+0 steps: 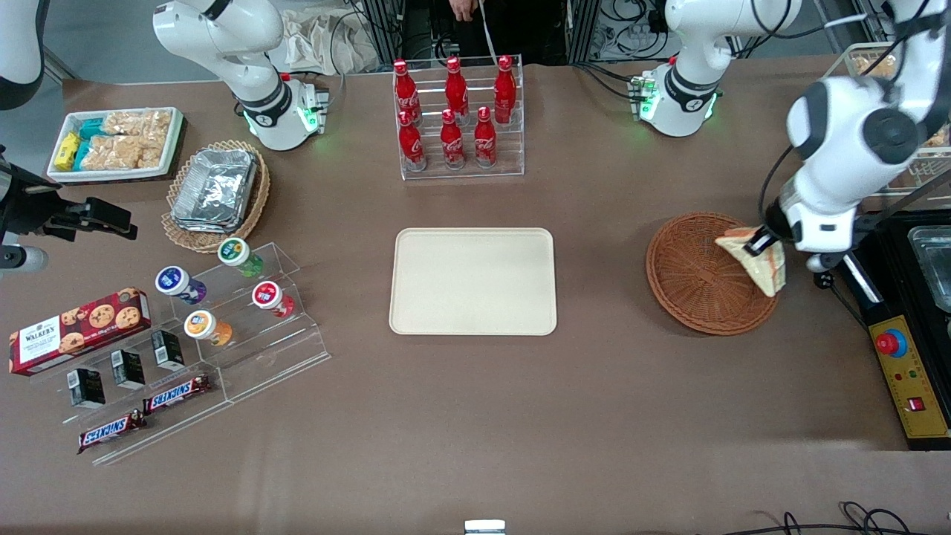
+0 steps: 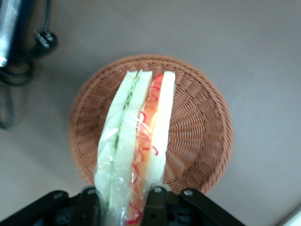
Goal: Place sandwich from basket to tray
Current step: 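Carry the sandwich with the left gripper over to the cream tray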
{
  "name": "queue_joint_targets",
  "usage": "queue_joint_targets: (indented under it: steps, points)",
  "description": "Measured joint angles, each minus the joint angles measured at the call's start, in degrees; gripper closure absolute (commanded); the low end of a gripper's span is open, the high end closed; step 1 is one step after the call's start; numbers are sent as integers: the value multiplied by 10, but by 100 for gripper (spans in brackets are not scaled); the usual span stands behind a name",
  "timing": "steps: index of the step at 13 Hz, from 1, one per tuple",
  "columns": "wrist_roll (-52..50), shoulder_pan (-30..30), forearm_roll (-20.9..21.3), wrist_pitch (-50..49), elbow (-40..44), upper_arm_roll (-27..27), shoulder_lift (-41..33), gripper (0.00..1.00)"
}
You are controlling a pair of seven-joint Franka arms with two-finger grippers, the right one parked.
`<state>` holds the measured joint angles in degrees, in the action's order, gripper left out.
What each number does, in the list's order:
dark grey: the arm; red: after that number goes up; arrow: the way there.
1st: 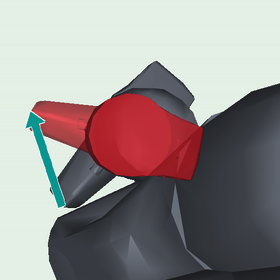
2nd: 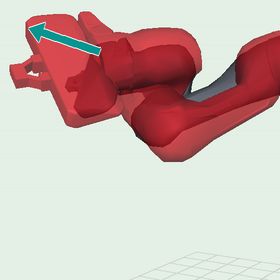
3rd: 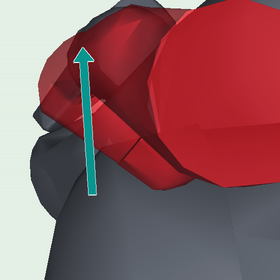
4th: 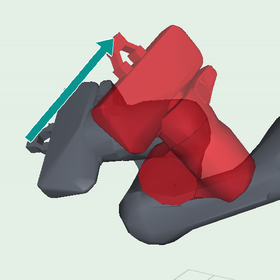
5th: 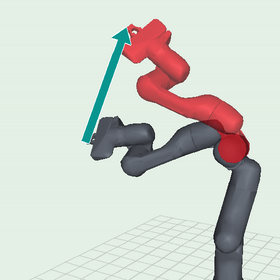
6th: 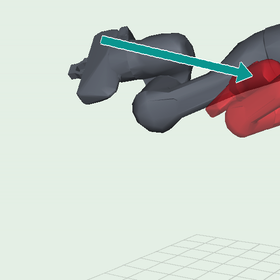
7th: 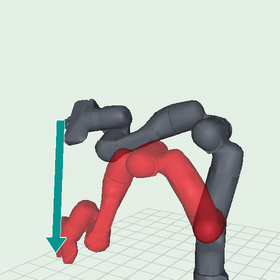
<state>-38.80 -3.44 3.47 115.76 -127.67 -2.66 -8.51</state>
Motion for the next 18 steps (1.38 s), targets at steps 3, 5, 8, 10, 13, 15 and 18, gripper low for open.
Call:
queue_joint_targets:
  steps: [3,5,8,10,13,15,18]
  points:
    - [118,0,0,-178,151,5,-3,100]
    - [182,-3,0,-235,225,24,3,100]
    - [220,-6,-1,-274,313,82,29,100]
    - [167,-7,-1,-278,336,143,49,100]
    - [83,-10,-2,-273,352,238,105,100]
    - [60,-12,-3,-230,352,276,155,100]
    - [-2,-43,-2,-153,351,295,239,100]
